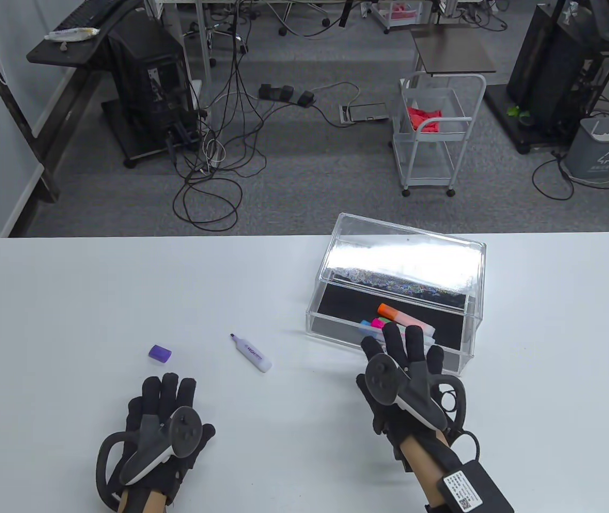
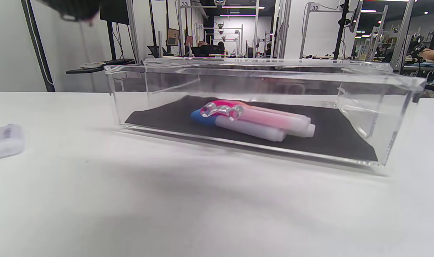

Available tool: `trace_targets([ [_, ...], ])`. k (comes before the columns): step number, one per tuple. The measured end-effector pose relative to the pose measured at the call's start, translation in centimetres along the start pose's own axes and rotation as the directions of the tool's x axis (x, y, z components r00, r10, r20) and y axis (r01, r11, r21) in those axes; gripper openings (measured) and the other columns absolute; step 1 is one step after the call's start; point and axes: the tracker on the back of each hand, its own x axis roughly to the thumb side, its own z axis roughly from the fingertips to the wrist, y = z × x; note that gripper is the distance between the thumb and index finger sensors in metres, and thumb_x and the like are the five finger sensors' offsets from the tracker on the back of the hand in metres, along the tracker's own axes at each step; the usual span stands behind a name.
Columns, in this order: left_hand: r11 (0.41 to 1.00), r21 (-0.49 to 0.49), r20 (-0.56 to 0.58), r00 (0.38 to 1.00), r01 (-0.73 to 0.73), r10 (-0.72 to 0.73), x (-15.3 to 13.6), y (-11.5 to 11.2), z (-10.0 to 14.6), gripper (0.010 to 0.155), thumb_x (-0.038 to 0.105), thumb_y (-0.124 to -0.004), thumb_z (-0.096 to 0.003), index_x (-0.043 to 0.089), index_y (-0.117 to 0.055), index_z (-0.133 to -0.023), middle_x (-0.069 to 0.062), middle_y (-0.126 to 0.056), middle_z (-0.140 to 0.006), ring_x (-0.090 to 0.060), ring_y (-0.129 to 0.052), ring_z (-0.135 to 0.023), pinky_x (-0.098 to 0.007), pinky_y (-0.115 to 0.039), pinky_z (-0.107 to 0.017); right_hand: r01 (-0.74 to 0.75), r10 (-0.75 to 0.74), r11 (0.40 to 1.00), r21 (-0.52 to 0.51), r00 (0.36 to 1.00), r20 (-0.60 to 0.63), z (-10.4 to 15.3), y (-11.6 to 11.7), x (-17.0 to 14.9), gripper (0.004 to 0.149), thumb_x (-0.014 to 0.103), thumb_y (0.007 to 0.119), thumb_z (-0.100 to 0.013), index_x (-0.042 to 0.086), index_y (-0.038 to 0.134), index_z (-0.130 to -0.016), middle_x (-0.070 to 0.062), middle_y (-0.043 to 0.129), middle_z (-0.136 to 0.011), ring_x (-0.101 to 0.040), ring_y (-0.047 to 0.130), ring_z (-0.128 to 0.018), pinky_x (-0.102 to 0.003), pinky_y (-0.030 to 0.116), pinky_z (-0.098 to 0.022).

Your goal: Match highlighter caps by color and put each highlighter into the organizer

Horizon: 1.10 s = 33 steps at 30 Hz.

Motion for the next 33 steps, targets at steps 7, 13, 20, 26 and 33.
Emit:
trace_targets([
  [7,0.999,-0.014,0.026,0.999,0.032,-0.032,0.6,-0.2,-0.5,0.088,0.073,-0.054,-0.0593,0.031,-0.007,-0.121,-0.002,-0.002,-0.127,-0.039,-0.006,-0.122,-0.057,-0.022,-0.085,0.021,-0.021,1.0,-0.009,0.999,0.027,1.8,2.5,1.9,0.069,0.053,0.069,-0.043,0.04,0.041,-0.104,0.001,0.02,-0.116,-0.038,0.013,-0.107,-0.072,0.021,-0.069],
  [13,0.998,-0.026,0.049,0.997,0.066,-0.064,1.4,-0.5,-0.7,0.088,0.074,-0.054,-0.0593,0.031,-0.006,-0.121,-0.002,0.0,-0.127,-0.039,-0.005,-0.122,-0.057,-0.022,-0.085,0.039,-0.039,0.999,-0.006,0.999,0.022,1.5,3.8,1.9,0.069,0.053,0.069,-0.043,0.04,0.04,-0.104,0.001,0.019,-0.116,-0.038,0.012,-0.107,-0.072,0.02,-0.069],
  [20,0.997,-0.031,0.069,0.995,0.072,-0.069,1.8,-0.7,-0.7,0.089,0.074,-0.054,-0.0593,0.031,-0.006,-0.12,-0.002,0.0,-0.127,-0.039,-0.005,-0.121,-0.057,-0.022,-0.085,0.016,-0.016,1.0,-0.004,1.0,0.013,1.4,4.4,1.4,0.069,0.053,0.07,-0.043,0.04,0.041,-0.104,0.001,0.019,-0.116,-0.037,0.01,-0.106,-0.072,0.019,-0.069],
  [26,0.995,-0.011,0.097,0.991,0.094,-0.093,2.3,0.3,-1.1,0.089,0.073,-0.056,-0.0597,0.031,-0.006,-0.12,-0.002,0.0,-0.127,-0.039,-0.005,-0.122,-0.057,-0.021,-0.085,0.008,-0.008,1.0,-0.006,1.0,-0.002,1.5,4.4,1.4,0.069,0.053,0.069,-0.043,0.04,0.04,-0.104,0.001,0.018,-0.116,-0.037,0.01,-0.106,-0.072,0.019,-0.069],
  [33,0.98,0.026,0.113,0.973,0.197,-0.199,4.0,2.6,-4.4,0.089,0.07,-0.06,-0.0596,0.032,-0.007,-0.12,0.0,-0.003,-0.127,-0.037,-0.009,-0.124,-0.056,-0.024,-0.087,0.015,-0.015,1.0,0.016,1.0,-0.001,2.2,4.4,1.6,0.071,0.055,0.069,-0.043,0.041,0.037,-0.104,0.001,0.014,-0.115,-0.038,0.007,-0.105,-0.072,0.016,-0.068],
])
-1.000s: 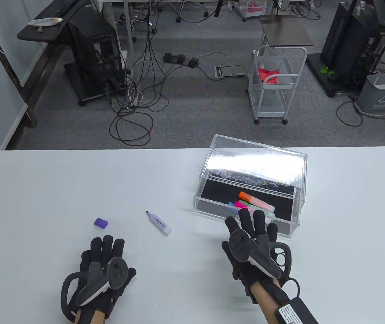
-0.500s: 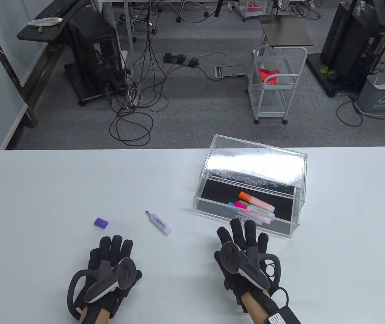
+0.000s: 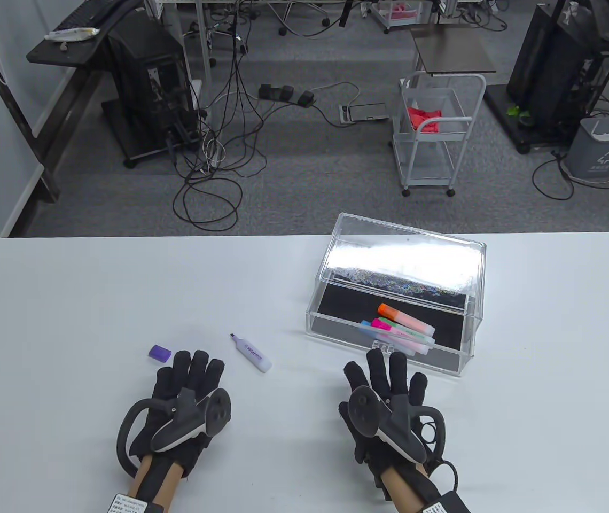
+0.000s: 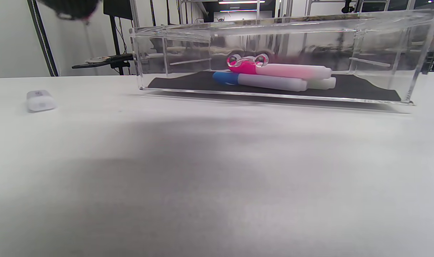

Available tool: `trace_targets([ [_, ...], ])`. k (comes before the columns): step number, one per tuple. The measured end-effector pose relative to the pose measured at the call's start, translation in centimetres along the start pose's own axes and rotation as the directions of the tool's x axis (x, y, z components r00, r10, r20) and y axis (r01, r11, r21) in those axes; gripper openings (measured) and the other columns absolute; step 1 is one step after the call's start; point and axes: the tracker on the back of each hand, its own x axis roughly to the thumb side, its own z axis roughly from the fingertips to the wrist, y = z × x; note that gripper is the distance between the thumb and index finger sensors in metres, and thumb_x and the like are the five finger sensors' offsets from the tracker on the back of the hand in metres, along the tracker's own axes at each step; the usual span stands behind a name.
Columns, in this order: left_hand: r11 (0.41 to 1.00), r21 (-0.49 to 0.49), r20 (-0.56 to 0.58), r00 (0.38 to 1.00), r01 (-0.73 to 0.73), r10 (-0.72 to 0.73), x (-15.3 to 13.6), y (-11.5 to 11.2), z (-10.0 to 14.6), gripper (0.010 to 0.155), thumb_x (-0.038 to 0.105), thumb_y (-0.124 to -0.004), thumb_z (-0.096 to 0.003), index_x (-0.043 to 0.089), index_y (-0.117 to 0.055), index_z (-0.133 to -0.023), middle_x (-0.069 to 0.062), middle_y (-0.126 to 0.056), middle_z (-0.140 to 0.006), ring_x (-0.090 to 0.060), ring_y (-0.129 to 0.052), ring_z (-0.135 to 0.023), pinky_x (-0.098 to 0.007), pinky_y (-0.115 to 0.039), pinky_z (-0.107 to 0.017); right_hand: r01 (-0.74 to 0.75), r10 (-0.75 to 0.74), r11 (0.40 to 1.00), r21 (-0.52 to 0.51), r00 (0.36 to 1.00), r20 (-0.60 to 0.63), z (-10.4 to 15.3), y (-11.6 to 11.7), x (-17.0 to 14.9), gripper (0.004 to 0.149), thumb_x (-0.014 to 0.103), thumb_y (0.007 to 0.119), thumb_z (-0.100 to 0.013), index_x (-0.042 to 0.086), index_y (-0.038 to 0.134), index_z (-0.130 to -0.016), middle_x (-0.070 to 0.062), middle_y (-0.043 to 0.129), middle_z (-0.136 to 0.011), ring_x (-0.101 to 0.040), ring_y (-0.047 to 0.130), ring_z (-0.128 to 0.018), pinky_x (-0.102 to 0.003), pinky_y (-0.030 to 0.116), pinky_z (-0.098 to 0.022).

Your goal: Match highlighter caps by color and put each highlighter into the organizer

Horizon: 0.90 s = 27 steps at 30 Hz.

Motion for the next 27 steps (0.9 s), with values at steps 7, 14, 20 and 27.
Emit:
trace_targets([
  [7,0.997,0.017,0.041,0.997,0.069,-0.07,1.2,2.1,-4.9,0.085,0.063,-0.067,-0.0609,0.033,-0.014,-0.12,0.002,-0.013,-0.129,-0.034,-0.024,-0.126,-0.053,-0.034,-0.088,0.016,-0.015,1.0,0.025,1.0,-0.022,0.0,0.2,-0.6,0.072,0.055,0.069,-0.043,0.041,0.036,-0.105,0.001,0.012,-0.115,-0.037,0.005,-0.105,-0.072,0.016,-0.068],
  [14,0.989,-0.04,0.07,0.988,0.14,-0.137,2.3,2.1,-9.5,0.079,0.055,-0.073,-0.061,0.037,-0.022,-0.119,0.008,-0.025,-0.128,-0.028,-0.036,-0.127,-0.051,-0.041,-0.089,0.027,-0.026,0.999,0.028,0.999,-0.039,0.2,0.1,-1.1,0.072,0.054,0.069,-0.043,0.041,0.036,-0.105,0.001,0.011,-0.115,-0.036,0.005,-0.105,-0.072,0.016,-0.068],
  [20,0.983,-0.105,0.108,0.984,0.151,-0.14,2.9,1.4,-11.8,0.073,0.049,-0.073,-0.0624,0.04,-0.027,-0.118,0.011,-0.03,-0.128,-0.024,-0.04,-0.127,-0.049,-0.043,-0.089,0.03,-0.029,0.999,0.027,0.999,-0.037,0.2,0.3,-1.3,0.071,0.053,0.07,-0.043,0.039,0.037,-0.105,0.0,0.012,-0.114,-0.036,0.006,-0.105,-0.072,0.016,-0.068],
  [27,0.98,-0.159,0.122,0.987,0.12,-0.101,3.0,0.7,-13.1,0.06,0.045,-0.073,-0.0625,0.044,-0.044,-0.115,0.016,-0.045,-0.125,-0.018,-0.052,-0.125,-0.049,-0.046,-0.09,0.024,-0.024,0.999,0.024,1.0,-0.014,0.6,0.3,-0.7,0.071,0.053,0.07,-0.043,0.039,0.038,-0.105,-0.001,0.013,-0.115,-0.036,0.007,-0.105,-0.072,0.017,-0.068],
])
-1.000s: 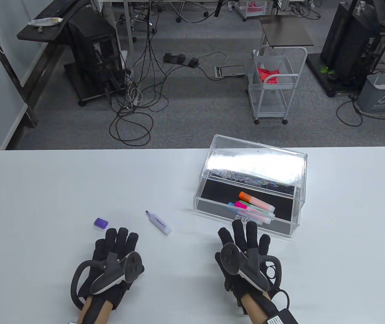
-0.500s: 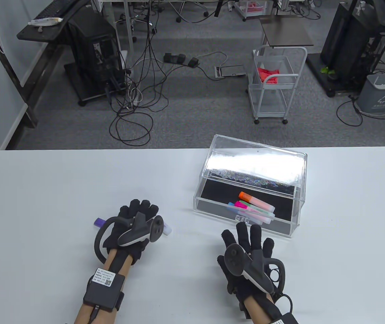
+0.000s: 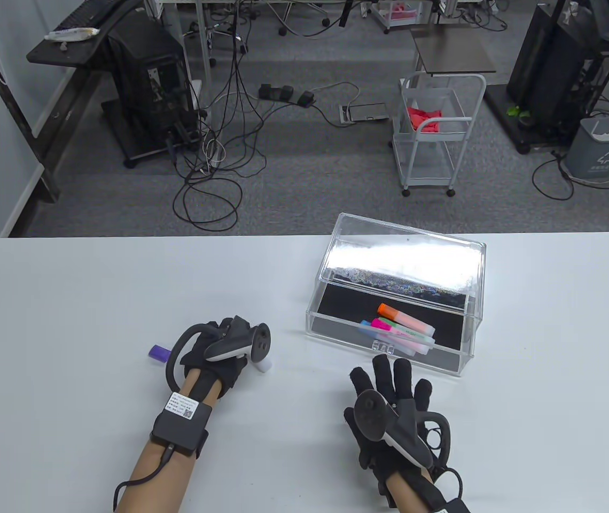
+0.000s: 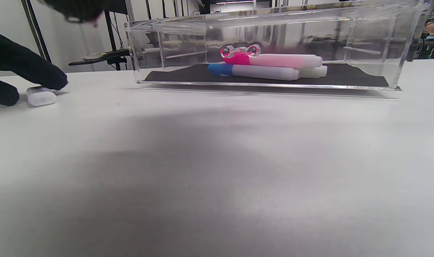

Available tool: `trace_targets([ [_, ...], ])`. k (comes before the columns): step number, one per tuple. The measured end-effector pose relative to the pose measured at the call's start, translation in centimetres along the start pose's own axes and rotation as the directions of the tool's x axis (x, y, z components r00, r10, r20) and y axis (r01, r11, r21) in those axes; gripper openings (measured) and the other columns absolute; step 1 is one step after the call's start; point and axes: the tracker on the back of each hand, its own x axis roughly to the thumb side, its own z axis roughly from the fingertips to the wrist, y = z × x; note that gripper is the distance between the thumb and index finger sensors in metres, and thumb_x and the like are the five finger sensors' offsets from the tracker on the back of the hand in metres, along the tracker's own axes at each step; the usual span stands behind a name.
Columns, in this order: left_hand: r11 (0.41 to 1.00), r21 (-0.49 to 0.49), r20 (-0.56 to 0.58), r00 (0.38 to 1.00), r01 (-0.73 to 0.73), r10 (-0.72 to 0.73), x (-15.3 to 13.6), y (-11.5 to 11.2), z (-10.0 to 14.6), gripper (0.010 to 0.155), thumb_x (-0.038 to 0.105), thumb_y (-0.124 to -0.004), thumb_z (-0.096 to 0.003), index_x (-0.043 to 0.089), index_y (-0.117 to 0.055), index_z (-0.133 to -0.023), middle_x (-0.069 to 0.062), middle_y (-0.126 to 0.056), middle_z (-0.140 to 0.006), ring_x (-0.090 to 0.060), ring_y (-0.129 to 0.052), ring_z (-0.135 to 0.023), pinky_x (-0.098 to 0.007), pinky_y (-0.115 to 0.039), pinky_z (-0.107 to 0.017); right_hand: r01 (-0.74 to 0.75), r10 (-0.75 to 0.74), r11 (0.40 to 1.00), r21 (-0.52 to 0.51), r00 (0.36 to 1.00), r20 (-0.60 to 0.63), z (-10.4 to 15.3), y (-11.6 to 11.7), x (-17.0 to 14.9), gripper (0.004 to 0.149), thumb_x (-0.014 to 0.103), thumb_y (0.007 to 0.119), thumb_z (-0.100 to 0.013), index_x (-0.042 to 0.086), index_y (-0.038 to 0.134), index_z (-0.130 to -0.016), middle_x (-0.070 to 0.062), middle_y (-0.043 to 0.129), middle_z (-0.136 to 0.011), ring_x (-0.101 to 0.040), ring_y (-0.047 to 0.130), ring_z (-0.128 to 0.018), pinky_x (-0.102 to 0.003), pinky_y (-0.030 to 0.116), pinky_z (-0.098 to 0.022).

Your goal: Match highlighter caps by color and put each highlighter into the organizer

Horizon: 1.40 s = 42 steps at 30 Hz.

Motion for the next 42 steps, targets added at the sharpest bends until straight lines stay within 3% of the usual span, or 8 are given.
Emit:
trace_targets([
  [9,0.977,0.187,-0.002,0.995,0.1,-0.102,1.2,-0.4,0.7,0.049,0.045,-0.076,-0.0597,0.041,-0.064,-0.108,0.014,-0.071,-0.113,-0.015,-0.082,-0.11,-0.047,-0.061,-0.088,0.038,-0.038,0.999,0.007,0.999,-0.005,0.2,0.1,-0.1,0.07,0.052,0.071,-0.043,0.037,0.04,-0.105,-0.002,0.015,-0.115,-0.037,0.008,-0.105,-0.072,0.017,-0.068],
  [16,0.97,0.228,0.041,0.995,0.084,-0.096,1.2,0.0,2.2,0.053,0.046,-0.072,-0.0588,0.031,-0.066,-0.109,0.006,-0.08,-0.105,-0.019,-0.095,-0.096,-0.049,-0.072,-0.081,0.043,-0.043,0.999,0.017,0.999,-0.006,0.1,0.2,-0.1,0.071,0.052,0.071,-0.043,0.037,0.04,-0.104,-0.002,0.015,-0.115,-0.036,0.008,-0.105,-0.072,0.016,-0.068],
  [32,0.91,0.414,0.211,0.973,-0.002,-0.094,7.2,3.0,12.7,0.056,0.047,-0.073,-0.0592,0.027,-0.067,-0.111,0.002,-0.081,-0.102,-0.022,-0.095,-0.092,-0.051,-0.075,-0.078,0.083,-0.077,0.996,-0.042,0.988,0.134,1.3,-0.7,2.3,0.073,0.05,0.073,-0.042,0.034,0.037,-0.104,-0.003,0.02,-0.115,-0.036,0.015,-0.107,-0.072,0.02,-0.069],
  [42,0.894,0.448,0.24,0.964,-0.004,-0.116,10.1,2.9,16.6,0.056,0.047,-0.074,-0.0589,0.024,-0.07,-0.109,0.001,-0.084,-0.1,-0.022,-0.097,-0.089,-0.051,-0.077,-0.076,0.108,-0.086,0.992,-0.071,0.964,0.252,2.3,-0.9,4.1,0.078,0.046,0.075,-0.042,0.025,0.033,-0.104,-0.013,0.031,-0.114,-0.041,0.032,-0.106,-0.07,0.034,-0.07],
])
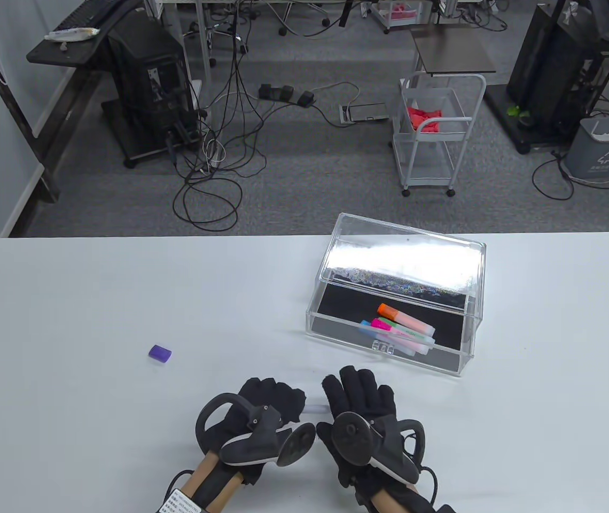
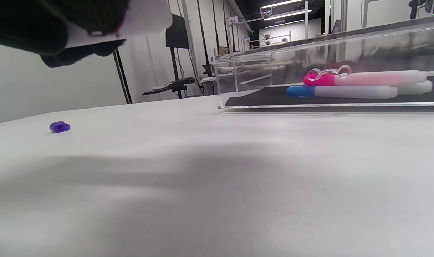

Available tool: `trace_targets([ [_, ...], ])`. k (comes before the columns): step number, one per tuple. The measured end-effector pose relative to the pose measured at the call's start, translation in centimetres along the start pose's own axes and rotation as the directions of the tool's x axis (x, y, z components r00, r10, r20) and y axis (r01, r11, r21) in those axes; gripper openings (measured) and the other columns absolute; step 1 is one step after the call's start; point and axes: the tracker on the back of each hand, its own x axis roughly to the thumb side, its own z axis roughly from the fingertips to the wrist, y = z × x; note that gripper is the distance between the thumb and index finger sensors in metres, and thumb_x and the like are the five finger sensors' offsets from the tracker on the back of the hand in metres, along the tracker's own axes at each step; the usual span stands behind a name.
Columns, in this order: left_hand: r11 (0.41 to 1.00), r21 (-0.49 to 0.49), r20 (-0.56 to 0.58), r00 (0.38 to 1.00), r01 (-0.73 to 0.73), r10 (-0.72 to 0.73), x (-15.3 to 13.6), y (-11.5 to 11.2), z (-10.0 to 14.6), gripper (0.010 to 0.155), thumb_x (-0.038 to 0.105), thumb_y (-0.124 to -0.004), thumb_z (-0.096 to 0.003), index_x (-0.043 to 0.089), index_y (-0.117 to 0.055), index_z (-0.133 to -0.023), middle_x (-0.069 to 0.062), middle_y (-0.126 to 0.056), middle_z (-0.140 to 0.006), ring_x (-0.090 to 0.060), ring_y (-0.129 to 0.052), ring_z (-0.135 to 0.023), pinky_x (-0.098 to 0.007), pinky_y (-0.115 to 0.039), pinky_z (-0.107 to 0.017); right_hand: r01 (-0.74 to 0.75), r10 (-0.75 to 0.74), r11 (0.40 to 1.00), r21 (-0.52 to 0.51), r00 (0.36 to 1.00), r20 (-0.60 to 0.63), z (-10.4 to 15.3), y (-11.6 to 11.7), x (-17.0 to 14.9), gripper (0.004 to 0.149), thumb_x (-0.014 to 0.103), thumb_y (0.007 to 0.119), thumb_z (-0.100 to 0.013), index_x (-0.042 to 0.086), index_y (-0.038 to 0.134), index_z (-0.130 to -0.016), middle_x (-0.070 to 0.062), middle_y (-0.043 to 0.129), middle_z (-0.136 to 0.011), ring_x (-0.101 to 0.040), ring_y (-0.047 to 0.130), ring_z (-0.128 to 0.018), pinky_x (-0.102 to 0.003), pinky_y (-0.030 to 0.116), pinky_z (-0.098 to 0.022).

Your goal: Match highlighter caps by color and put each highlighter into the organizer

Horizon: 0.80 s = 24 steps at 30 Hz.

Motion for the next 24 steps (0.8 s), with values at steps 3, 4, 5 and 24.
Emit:
trace_targets([
  [3,1.0,0.008,0.002,1.0,0.0,0.0,0.4,0.2,0.4,0.056,0.047,-0.075,-0.0588,0.024,-0.071,-0.109,0.0,-0.084,-0.099,-0.022,-0.098,-0.088,-0.051,-0.078,-0.075,-0.011,0.01,1.0,0.028,0.999,0.032,0.0,0.4,0.5,0.074,0.042,0.073,-0.044,0.024,0.034,-0.104,-0.013,0.038,-0.113,-0.041,0.039,-0.105,-0.07,0.036,-0.07],
  [4,1.0,0.013,0.003,1.0,-0.005,0.005,0.6,0.2,0.5,0.056,0.048,-0.075,-0.0588,0.023,-0.071,-0.109,0.0,-0.084,-0.099,-0.022,-0.098,-0.088,-0.051,-0.078,-0.075,-0.017,0.015,0.999,0.035,0.999,0.039,-0.1,0.6,0.6,0.073,0.041,0.073,-0.044,0.023,0.035,-0.103,-0.014,0.04,-0.113,-0.041,0.041,-0.105,-0.07,0.036,-0.07],
  [5,1.0,0.015,0.003,1.0,-0.013,0.013,0.6,0.2,0.6,0.056,0.048,-0.075,-0.0586,0.023,-0.071,-0.108,0.0,-0.085,-0.099,-0.022,-0.098,-0.088,-0.051,-0.078,-0.075,-0.02,0.018,0.999,0.041,0.999,0.046,-0.1,0.7,0.7,0.073,0.041,0.073,-0.044,0.022,0.035,-0.103,-0.014,0.041,-0.112,-0.041,0.043,-0.105,-0.07,0.037,-0.07],
  [24,0.993,0.05,-0.007,0.994,-0.109,0.11,0.8,-1.4,1.3,0.056,0.05,-0.078,-0.0568,0.021,-0.075,-0.105,-0.001,-0.089,-0.095,-0.021,-0.104,-0.082,-0.048,-0.084,-0.071,-0.017,0.0,0.99,0.137,0.993,0.122,-0.7,1.5,0.9,0.049,0.04,0.069,-0.043,0.022,0.066,-0.089,-0.005,0.085,-0.073,-0.031,0.085,-0.077,-0.065,0.06,-0.063],
])
